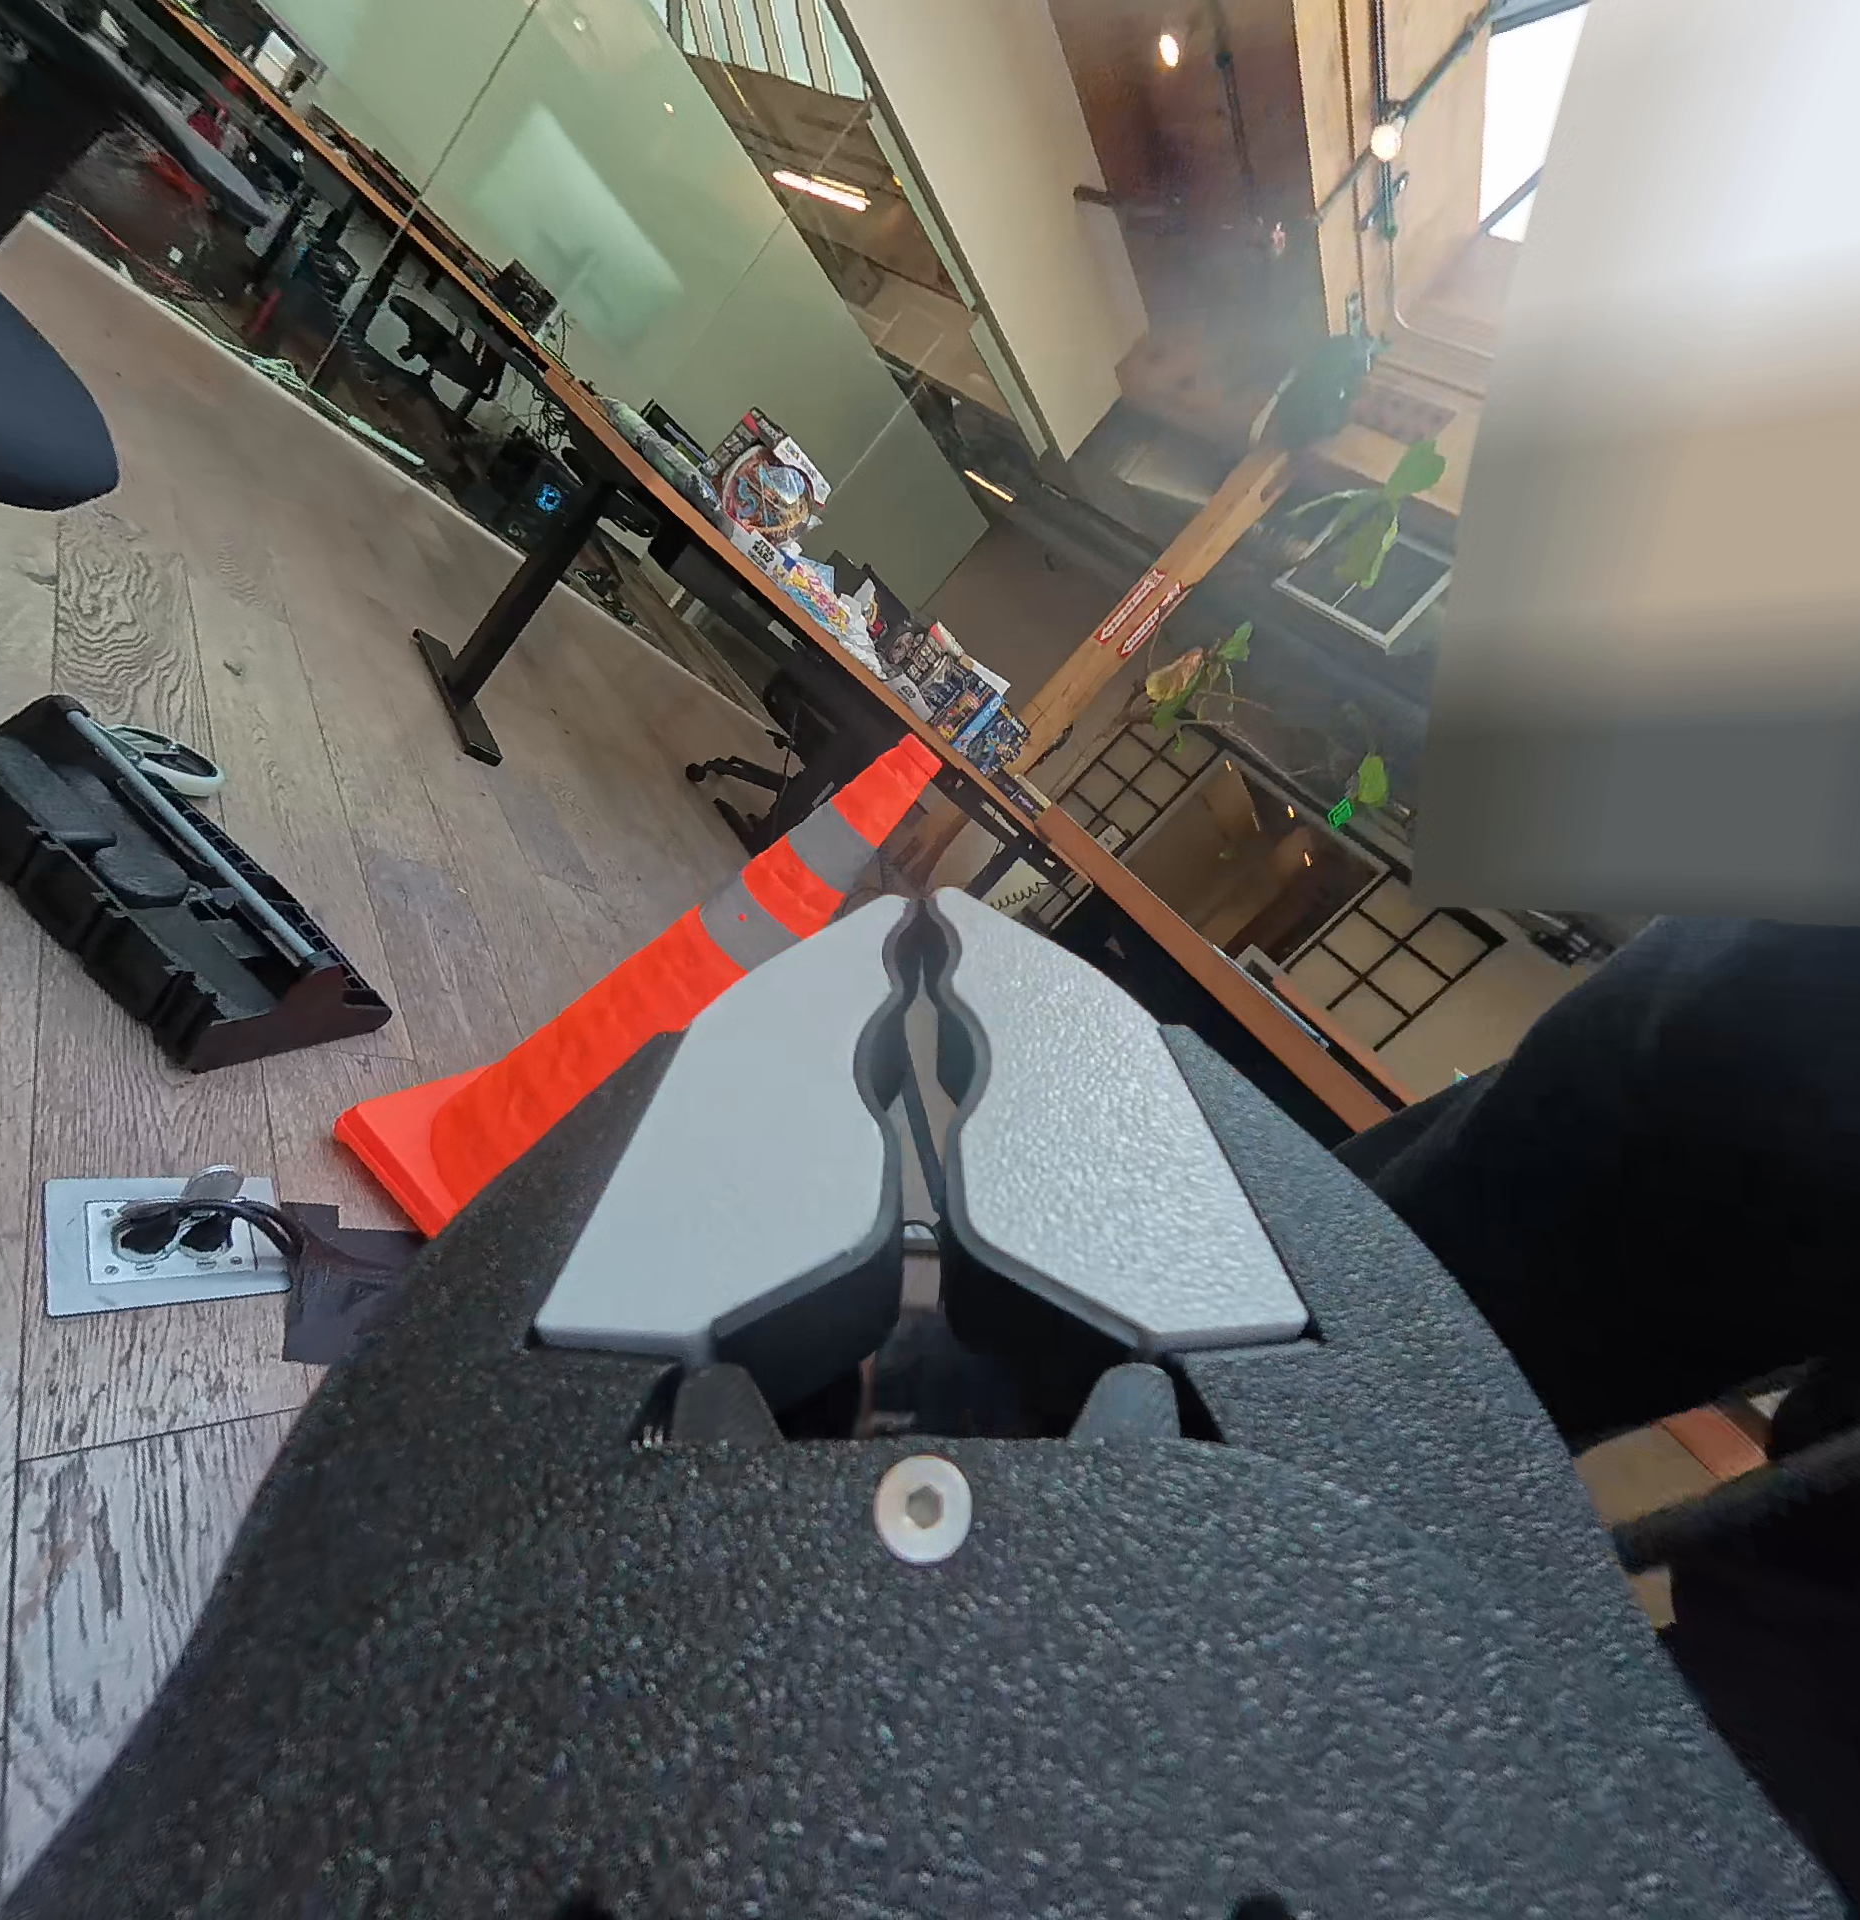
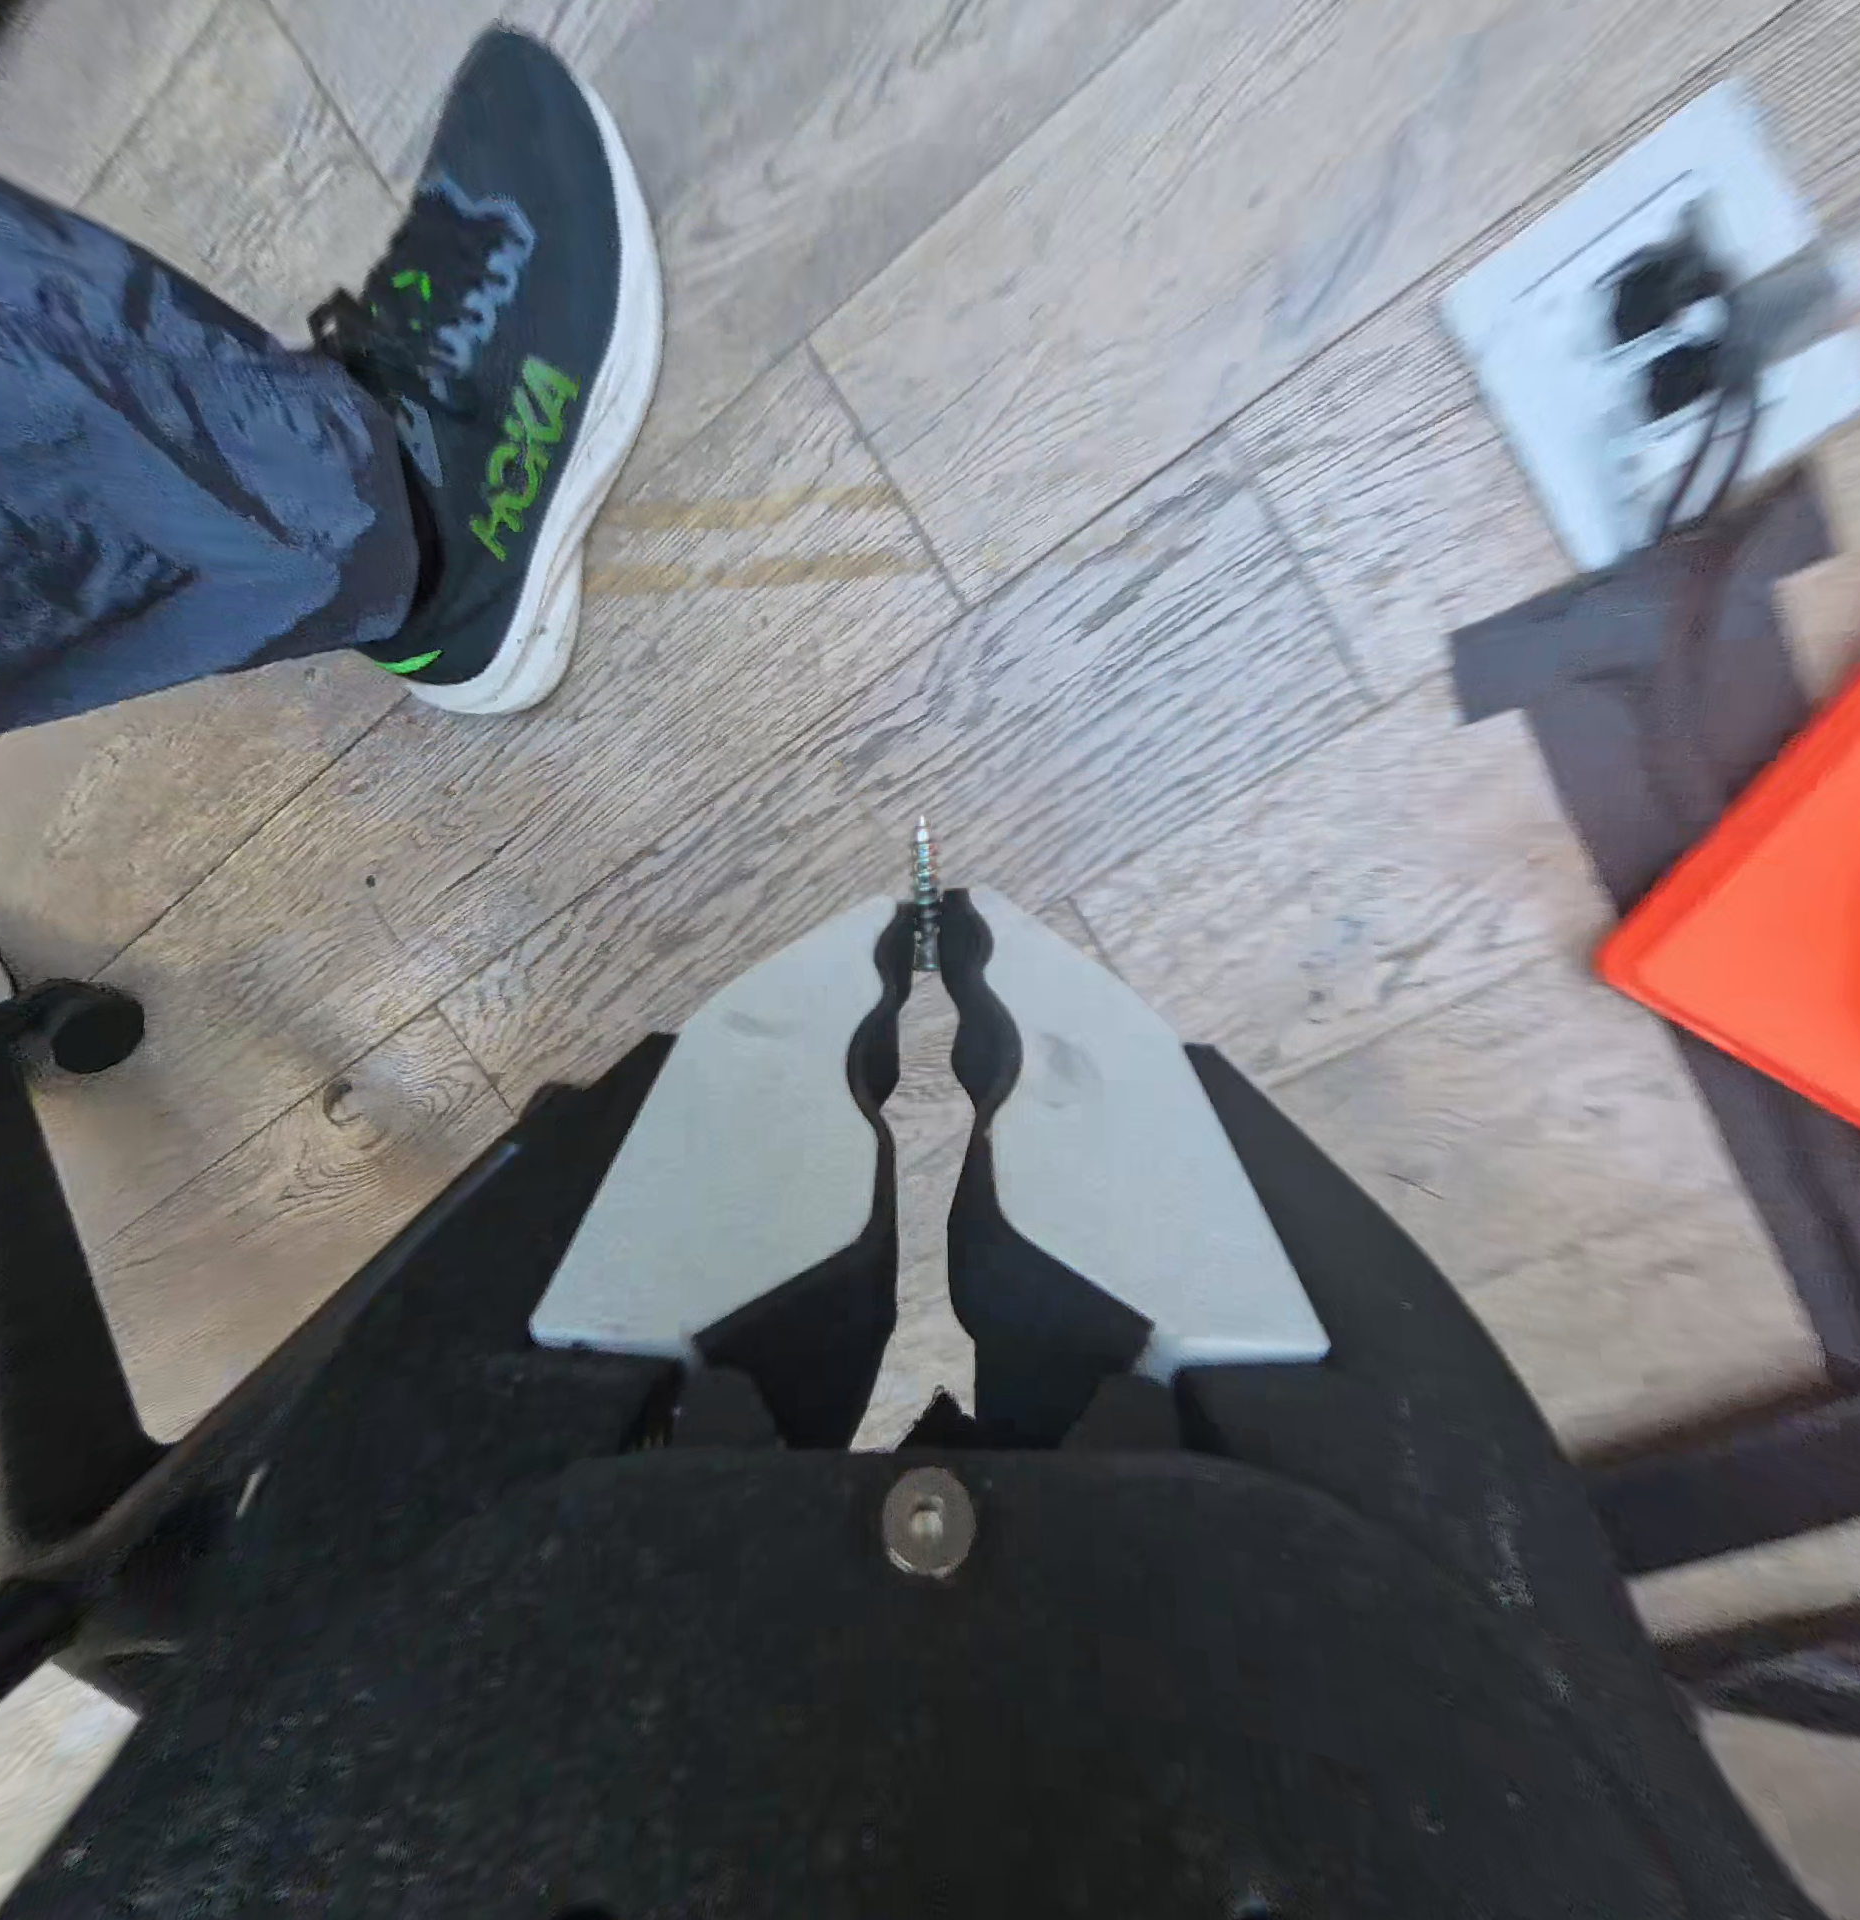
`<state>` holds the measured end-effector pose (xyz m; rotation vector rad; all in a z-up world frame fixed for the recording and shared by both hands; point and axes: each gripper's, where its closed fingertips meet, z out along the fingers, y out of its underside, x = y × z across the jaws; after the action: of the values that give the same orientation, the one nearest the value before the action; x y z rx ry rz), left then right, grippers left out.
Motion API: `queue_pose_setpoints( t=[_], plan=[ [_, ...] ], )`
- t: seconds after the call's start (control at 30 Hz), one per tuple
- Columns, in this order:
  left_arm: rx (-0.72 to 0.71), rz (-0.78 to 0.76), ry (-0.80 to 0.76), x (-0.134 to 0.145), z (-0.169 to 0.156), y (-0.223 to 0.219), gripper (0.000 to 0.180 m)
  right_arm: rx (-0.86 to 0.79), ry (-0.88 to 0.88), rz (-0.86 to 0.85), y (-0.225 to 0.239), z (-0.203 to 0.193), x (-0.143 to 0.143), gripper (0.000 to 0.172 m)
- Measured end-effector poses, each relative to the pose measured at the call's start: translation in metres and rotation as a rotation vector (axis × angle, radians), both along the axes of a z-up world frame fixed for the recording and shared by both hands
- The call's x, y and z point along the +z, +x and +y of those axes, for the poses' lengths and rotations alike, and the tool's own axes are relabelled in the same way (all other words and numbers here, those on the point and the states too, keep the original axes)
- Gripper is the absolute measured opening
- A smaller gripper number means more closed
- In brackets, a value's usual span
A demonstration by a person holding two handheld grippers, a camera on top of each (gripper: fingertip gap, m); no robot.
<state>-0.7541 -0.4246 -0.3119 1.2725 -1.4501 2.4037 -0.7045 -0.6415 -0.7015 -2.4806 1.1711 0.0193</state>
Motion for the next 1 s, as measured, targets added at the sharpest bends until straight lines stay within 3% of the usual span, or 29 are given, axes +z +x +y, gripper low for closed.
queue_pose_setpoints(
  t=[0.13, 0.27, 0.33, 0.4, 0.5, 0.6, 0.8, 1.0],
  plan=[
    [-0.037, -0.014, 0.022, 0.003, -0.011, -0.005, 0.000, -0.098, -0.054, -0.216, 0.030, -0.097, 0.193, 0.005],
    [-0.056, -0.042, 0.052, 0.008, -0.018, -0.018, 0.000, -0.244, -0.199, -0.427, 0.012, -0.212, 0.390, 0.005],
    [-0.065, -0.059, 0.073, 0.010, -0.021, -0.028, 0.000, -0.350, -0.294, -0.455, -0.021, -0.278, 0.461, 0.005],
    [-0.069, -0.083, 0.100, 0.013, -0.024, -0.040, 0.000, -0.470, -0.375, -0.416, -0.065, -0.349, 0.500, 0.005],
    [-0.052, -0.129, 0.114, 0.020, -0.022, -0.059, 0.000, -0.678, -0.321, -0.263, -0.137, -0.434, 0.507, 0.005],
    [-0.025, -0.137, 0.062, 0.027, -0.014, -0.074, 0.000, -0.828, -0.246, -0.171, -0.188, -0.483, 0.491, 0.005],
    [-0.039, -0.142, 0.035, 0.033, -0.023, -0.106, 0.000, -0.891, -0.178, -0.009, -0.235, -0.506, 0.433, 0.006],
    [-0.093, -0.153, 0.099, 0.029, -0.050, -0.131, 0.000, -0.916, -0.095, -0.067, -0.238, -0.513, 0.440, 0.011]
  ],
)
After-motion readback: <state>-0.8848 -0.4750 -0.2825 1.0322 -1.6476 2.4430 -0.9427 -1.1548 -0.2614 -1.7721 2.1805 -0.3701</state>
